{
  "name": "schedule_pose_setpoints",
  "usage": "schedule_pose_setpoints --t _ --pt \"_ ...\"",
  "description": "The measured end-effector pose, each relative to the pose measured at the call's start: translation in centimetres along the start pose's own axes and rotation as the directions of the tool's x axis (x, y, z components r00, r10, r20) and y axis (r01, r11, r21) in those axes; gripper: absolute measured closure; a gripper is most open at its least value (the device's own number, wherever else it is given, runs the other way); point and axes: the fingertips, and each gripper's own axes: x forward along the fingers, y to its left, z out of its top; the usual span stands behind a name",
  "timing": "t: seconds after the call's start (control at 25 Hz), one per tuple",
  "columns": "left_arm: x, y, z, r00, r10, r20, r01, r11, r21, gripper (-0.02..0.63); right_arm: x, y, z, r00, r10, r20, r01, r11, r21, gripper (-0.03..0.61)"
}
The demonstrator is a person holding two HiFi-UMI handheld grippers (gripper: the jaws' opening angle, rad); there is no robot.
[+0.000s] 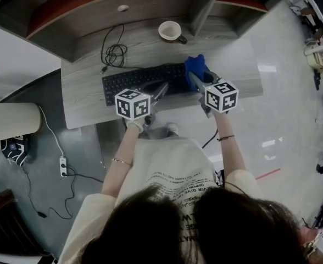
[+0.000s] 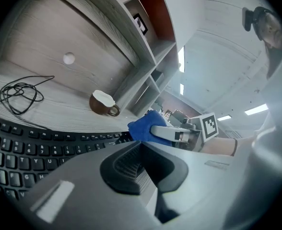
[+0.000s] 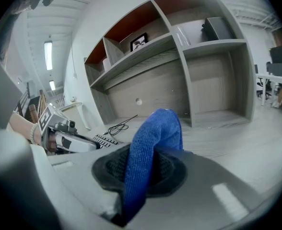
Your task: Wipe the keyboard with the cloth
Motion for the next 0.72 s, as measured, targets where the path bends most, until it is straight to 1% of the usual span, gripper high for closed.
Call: schedule_pose_setpoints --t 0.72 --pt "-2.0 1.1 0.2 1.000 -0.009 0.003 0.009 1.000 0.002 0.616 1.1 2.3 -0.4 1.000 -0.004 -0.001 0.004 1.000 0.009 0.520"
